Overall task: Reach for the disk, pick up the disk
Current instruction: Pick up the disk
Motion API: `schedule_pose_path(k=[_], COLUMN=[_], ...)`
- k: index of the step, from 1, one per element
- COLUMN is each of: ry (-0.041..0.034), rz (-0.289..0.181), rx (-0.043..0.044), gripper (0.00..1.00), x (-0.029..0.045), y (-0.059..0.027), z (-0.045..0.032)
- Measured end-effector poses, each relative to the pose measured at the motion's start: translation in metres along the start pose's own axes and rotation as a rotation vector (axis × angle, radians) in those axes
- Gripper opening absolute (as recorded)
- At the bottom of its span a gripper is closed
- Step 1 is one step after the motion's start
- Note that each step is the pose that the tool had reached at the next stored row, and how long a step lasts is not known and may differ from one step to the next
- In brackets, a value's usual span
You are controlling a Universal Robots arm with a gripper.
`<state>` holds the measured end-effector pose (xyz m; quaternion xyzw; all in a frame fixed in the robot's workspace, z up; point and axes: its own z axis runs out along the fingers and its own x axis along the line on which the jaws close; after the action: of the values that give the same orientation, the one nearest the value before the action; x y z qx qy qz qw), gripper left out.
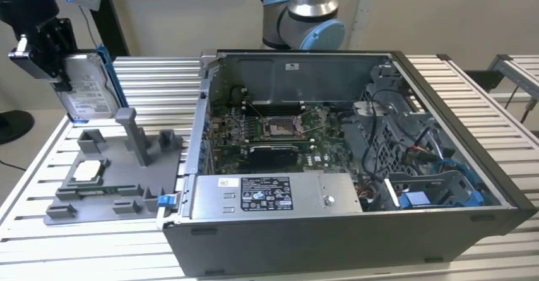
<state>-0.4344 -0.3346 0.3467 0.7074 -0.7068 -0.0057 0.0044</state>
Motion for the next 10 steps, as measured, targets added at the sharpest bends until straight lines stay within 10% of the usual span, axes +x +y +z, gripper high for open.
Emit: schedule_pose_path(k=[10], ry=[0.0], rz=[0.0], rx=[0.0], gripper=[0.0], x=[0.0], y=[0.0003], z=[-0.0191])
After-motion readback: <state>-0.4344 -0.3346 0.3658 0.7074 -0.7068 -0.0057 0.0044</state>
